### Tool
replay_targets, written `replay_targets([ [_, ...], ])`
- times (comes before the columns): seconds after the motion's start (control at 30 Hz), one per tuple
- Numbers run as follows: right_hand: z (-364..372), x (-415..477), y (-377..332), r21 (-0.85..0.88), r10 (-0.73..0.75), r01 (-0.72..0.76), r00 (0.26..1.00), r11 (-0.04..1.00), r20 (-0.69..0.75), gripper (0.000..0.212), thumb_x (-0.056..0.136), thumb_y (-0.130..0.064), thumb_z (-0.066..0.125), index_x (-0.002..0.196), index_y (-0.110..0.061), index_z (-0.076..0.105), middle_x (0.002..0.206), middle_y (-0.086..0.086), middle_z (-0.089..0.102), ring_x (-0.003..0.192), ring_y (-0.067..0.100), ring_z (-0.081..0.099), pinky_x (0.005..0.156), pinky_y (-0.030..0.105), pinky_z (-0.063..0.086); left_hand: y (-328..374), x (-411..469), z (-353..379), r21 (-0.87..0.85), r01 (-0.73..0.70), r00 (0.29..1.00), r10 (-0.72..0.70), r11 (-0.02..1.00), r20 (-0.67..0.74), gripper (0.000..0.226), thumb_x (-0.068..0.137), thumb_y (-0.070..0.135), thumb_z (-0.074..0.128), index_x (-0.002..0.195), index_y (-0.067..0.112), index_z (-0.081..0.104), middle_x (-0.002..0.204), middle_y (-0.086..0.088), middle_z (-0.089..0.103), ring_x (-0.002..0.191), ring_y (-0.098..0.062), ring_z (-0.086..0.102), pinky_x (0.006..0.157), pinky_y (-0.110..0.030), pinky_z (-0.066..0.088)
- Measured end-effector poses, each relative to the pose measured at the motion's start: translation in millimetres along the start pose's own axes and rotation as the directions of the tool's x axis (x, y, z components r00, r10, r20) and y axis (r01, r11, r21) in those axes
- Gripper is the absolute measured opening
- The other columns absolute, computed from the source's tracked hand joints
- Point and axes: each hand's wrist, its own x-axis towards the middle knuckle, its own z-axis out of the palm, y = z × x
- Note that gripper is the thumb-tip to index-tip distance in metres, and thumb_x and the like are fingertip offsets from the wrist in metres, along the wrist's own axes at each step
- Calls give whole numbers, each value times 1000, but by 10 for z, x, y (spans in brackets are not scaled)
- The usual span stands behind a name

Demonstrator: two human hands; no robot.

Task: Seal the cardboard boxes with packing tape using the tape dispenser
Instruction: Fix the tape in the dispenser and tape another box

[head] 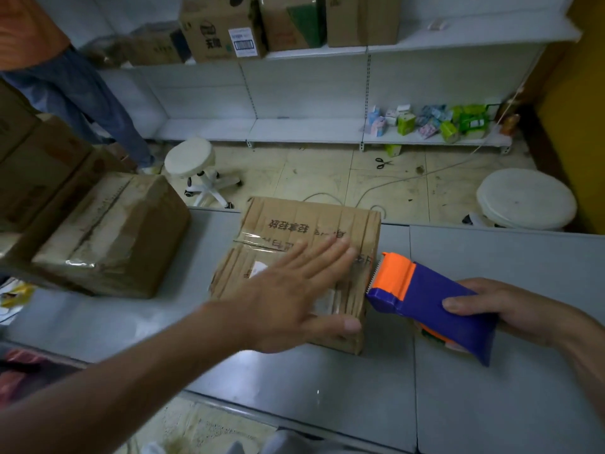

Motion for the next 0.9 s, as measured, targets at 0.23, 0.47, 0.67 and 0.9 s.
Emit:
replay_targets([
  [0.23,149,-119,-96,29,18,-17,998,999,-56,84,30,-59,89,90,-3,73,88,20,72,71,22,67,58,20,50,-375,-159,258,20,20,997,-18,1000,-75,81,88,73,2,153,26,-12,160,11,-19,142,1,-28,118,-26,-17],
  [0.47,532,-10,-286,11,39,-38,998,999,-40,80,39,-59,87,96,-5,72,92,16,73,74,19,68,61,20,50,-959,-463,178,16,184,977,-181,983,-114,88,78,79,-15,150,29,-15,156,15,-21,135,10,-33,106,-13,-28],
  [0.67,1106,195,-343,119,34,-28,998,992,-48,51,61,-45,75,94,-6,72,90,14,73,75,19,67,68,25,51,-1354,-463,85,-39,360,925,-362,932,-115,95,81,82,-1,153,21,-14,159,4,-21,140,-3,-27,111,-22,-20],
  [0.9,1759,236,-178,202,22,14,984,979,-177,72,51,-61,83,101,-10,73,101,14,73,84,20,68,71,24,48,-1536,-94,145,-180,598,723,-622,781,-300,99,85,82,12,155,14,-3,163,-17,-1,150,-33,4,119,-47,3],
])
